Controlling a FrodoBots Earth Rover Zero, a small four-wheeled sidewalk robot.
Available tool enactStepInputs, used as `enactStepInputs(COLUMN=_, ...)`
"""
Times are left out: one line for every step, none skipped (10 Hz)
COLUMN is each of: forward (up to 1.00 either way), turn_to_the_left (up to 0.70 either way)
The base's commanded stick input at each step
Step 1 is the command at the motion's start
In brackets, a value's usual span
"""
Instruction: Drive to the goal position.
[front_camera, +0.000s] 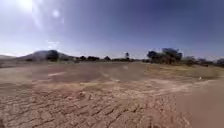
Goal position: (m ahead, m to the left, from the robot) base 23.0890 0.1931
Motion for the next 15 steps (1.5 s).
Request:
enactStepInputs(forward=1.00, turn_to_the_left=0.00)
enactStepInputs(forward=1.00, turn_to_the_left=0.00)
enactStepInputs(forward=1.00, turn_to_the_left=0.00)
enactStepInputs(forward=1.00, turn_to_the_left=0.00)
enactStepInputs(forward=1.00, turn_to_the_left=0.00)
enactStepInputs(forward=1.00, turn_to_the_left=0.00)
enactStepInputs(forward=1.00, turn_to_the_left=0.00)
enactStepInputs(forward=1.00, turn_to_the_left=0.00)
enactStepInputs(forward=1.00, turn_to_the_left=0.00)
enactStepInputs(forward=1.00, turn_to_the_left=0.00)
enactStepInputs(forward=1.00, turn_to_the_left=0.00)
enactStepInputs(forward=1.00, turn_to_the_left=0.00)
enactStepInputs(forward=1.00, turn_to_the_left=0.00)
enactStepInputs(forward=1.00, turn_to_the_left=0.00)
enactStepInputs(forward=1.00, turn_to_the_left=0.00)
